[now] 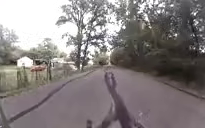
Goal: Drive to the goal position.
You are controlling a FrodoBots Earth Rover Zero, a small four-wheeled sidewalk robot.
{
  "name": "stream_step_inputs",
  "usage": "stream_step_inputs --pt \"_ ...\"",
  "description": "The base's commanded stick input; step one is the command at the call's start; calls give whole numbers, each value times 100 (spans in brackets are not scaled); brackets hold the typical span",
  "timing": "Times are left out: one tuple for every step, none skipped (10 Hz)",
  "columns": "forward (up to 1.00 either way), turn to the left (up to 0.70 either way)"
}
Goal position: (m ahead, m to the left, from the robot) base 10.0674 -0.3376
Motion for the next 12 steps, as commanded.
stream_step_inputs --pt "70 0" --pt "70 0" --pt "70 0" --pt "70 0" --pt "70 0" --pt "70 0" --pt "70 0" --pt "70 0" --pt "70 0" --pt "70 0" --pt "70 0" --pt "70 0"
